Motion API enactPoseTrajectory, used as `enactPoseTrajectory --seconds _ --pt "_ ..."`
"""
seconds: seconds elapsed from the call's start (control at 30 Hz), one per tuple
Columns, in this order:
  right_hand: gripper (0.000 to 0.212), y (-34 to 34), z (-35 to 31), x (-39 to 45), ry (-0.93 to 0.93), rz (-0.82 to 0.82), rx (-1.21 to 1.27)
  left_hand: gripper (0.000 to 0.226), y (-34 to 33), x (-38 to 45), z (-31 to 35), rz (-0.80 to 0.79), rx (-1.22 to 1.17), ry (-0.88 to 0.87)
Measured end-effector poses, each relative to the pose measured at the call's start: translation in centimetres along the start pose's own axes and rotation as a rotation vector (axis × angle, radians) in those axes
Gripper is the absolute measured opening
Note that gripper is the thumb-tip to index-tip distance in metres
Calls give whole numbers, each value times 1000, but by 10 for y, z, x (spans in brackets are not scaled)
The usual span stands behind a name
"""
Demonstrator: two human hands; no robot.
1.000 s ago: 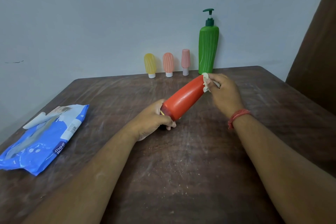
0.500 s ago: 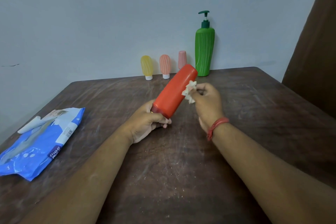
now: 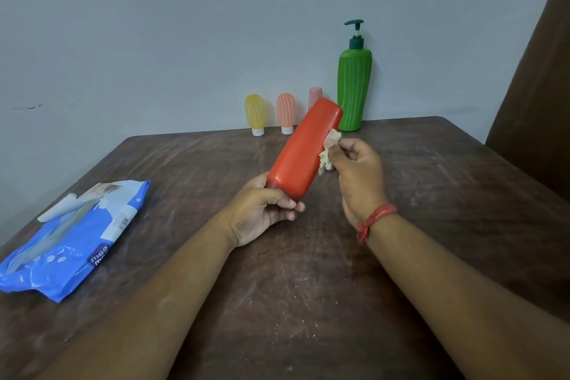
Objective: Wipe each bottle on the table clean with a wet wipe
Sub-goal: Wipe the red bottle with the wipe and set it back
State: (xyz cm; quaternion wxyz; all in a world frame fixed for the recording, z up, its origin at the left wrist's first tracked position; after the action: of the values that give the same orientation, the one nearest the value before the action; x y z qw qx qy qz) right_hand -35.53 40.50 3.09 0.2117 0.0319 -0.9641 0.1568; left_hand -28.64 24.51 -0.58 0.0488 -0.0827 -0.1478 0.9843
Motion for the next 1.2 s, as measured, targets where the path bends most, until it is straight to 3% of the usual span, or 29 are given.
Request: enactPoseTrajectory --seconds 0.17,0.33,0.53,0.63,0.73,0.93,1.03,1.2 --pt "13 -30 20 -27 -141 -367 -86 52 11 -7 12 90 -134 -94" --pt "17 -32 16 -26 -114 -314 -53 58 11 -8 13 146 -115 -121" --pt "11 -25 9 -23 12 -261 -232 57 4 -4 11 158 -15 -158" --pt "9 -30 4 -24 88 -295 -295 66 4 -3 7 256 -21 -157" --pt "15 -37 1 -29 115 -366 -334 50 11 -1 6 341 -73 -183" --pt "20 -39 -16 -34 284 -343 -423 27 9 1 7 195 -262 -123" --pt "21 -41 -26 -36 405 -346 -491 32 4 0 6 117 -263 -91" --pt "24 -49 -33 -42 643 -416 -680 23 1 -1 5 132 -224 -115"
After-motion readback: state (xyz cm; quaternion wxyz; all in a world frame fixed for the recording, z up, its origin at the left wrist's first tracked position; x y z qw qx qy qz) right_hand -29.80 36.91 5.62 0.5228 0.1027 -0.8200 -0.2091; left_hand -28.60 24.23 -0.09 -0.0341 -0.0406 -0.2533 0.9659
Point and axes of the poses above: each hand's wrist, its own x-axis towards the middle knuckle, its own y-axis out of the back of the hand, z = x × y, the point moved 6 cm from there along x, towards the middle knuckle, and after that the axes turned 9 degrees about y, right-handed, at the moved point
